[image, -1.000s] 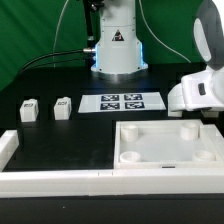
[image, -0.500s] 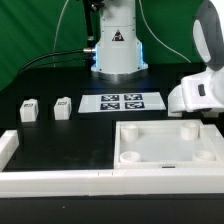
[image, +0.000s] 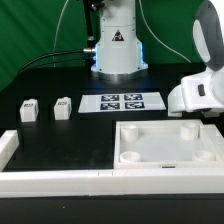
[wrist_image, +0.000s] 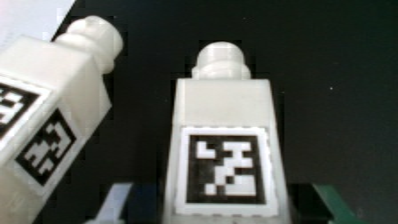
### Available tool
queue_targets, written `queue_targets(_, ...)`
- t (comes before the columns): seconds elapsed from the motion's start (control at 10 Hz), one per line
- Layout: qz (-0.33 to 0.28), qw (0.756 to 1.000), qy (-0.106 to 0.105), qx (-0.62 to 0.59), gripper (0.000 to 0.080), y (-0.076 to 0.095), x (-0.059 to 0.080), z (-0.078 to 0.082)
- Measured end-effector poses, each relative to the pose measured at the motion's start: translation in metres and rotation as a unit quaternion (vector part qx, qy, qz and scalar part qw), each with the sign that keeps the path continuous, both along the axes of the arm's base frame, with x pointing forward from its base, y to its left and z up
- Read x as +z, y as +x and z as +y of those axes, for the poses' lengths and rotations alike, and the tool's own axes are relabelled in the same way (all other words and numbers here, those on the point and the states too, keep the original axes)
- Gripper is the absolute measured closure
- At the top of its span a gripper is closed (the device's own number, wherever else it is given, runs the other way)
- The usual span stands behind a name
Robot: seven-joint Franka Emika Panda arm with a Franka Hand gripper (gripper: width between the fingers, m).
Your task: Assemble one leg
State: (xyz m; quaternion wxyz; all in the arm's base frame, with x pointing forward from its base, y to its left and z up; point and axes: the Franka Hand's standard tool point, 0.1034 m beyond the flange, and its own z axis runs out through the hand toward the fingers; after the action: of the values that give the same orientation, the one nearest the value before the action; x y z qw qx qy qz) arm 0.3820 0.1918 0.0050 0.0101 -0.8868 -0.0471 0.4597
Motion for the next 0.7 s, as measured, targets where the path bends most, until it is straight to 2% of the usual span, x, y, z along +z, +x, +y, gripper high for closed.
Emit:
queue_targets(0.3, 0.000, 1.000, 0.001, 0.000, 0.0507, 0.001, 0.004, -0.002)
queue_targets(0.4, 0.001, 1.000, 0.000, 0.000, 0.0507, 0.002, 0.012, -0.005)
queue_targets(0.6, 0.001, 1.000, -0.004, -0.001, 0.0506, 0.003, 0.040, -0.015)
queue_targets(0.7, 0.006, 1.000, 0.001, 0.002, 0.0506, 0.005, 0.053, -0.021)
